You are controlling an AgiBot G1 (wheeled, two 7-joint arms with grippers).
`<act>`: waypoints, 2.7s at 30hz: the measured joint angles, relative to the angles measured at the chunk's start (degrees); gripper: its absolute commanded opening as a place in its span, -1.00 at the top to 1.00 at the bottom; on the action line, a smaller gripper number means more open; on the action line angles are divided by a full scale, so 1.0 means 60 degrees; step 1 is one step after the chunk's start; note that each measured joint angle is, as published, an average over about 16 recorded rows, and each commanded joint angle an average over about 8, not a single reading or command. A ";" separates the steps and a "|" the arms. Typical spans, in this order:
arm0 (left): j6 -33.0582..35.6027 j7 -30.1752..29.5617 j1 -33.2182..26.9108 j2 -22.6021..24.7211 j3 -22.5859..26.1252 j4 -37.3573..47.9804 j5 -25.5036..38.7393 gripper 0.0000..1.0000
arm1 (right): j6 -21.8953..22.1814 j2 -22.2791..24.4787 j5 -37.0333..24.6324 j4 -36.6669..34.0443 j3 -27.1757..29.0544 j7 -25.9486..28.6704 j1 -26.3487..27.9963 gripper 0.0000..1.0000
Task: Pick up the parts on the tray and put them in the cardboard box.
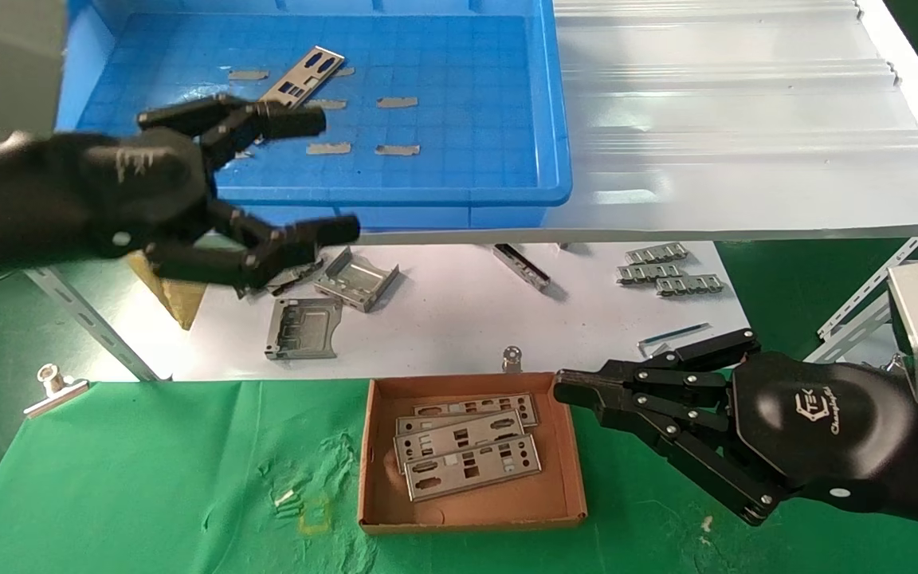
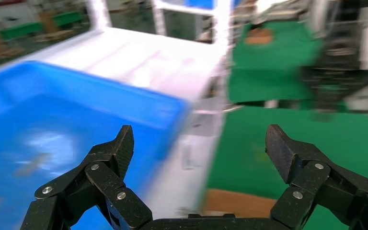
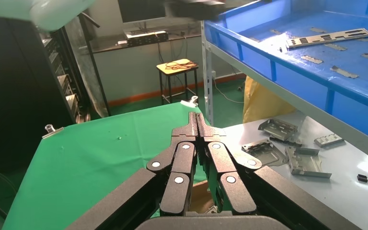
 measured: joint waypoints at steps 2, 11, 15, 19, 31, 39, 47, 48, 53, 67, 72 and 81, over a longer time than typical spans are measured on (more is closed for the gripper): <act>-0.0473 0.0166 -0.0750 0.0489 0.0209 0.0996 0.0587 -1.00 | 0.0000 0.0000 0.0000 0.0000 0.0000 0.0000 0.0000 0.50; -0.2884 0.0779 -0.3169 0.2493 0.0854 0.5165 0.2486 -1.00 | 0.0000 0.0000 0.0000 0.0000 0.0000 0.0000 0.0000 -1.00; -0.3533 0.0777 -0.3686 0.3059 0.0981 0.6387 0.2788 -1.00 | 0.0000 0.0000 0.0000 0.0000 0.0000 0.0000 0.0000 -1.00; -0.3786 0.0751 -0.3970 0.3359 0.1066 0.7183 0.2939 -1.00 | 0.0000 0.0000 0.0000 0.0000 0.0000 0.0000 0.0000 -1.00; -0.4130 0.0705 -0.4106 0.3656 0.1119 0.8151 0.3022 1.00 | 0.0000 0.0000 0.0000 0.0000 0.0000 0.0000 0.0000 -1.00; -0.4498 0.0855 -0.4024 0.3788 0.1109 0.8265 0.3010 1.00 | 0.0000 0.0000 0.0000 0.0000 0.0000 0.0000 0.0000 -1.00; -0.4810 0.0982 -0.3966 0.3913 0.1137 0.8318 0.3052 1.00 | 0.0000 0.0000 0.0000 0.0000 0.0000 0.0000 0.0000 -1.00; -0.4844 0.0991 -0.3959 0.3926 0.1140 0.8325 0.3057 1.00 | 0.0000 0.0000 0.0000 0.0000 0.0000 0.0000 0.0000 -1.00; -0.4978 0.1014 -0.3929 0.3985 0.1154 0.8356 0.3077 1.00 | 0.0000 0.0000 0.0000 0.0000 0.0000 0.0000 0.0000 -1.00; -0.5199 0.1070 -0.3969 0.4012 0.1146 0.8334 0.3066 1.00 | 0.0000 0.0000 0.0000 0.0000 0.0000 0.0000 0.0000 -1.00; -0.5145 0.1108 -0.4048 0.3990 0.1108 0.8289 0.3011 1.00 | 0.0000 0.0000 0.0000 0.0000 0.0000 0.0000 0.0000 -1.00; -0.4508 0.1252 -0.4262 0.3884 0.0944 0.8123 0.2768 1.00 | 0.0000 0.0000 0.0000 0.0000 0.0000 0.0000 0.0000 -1.00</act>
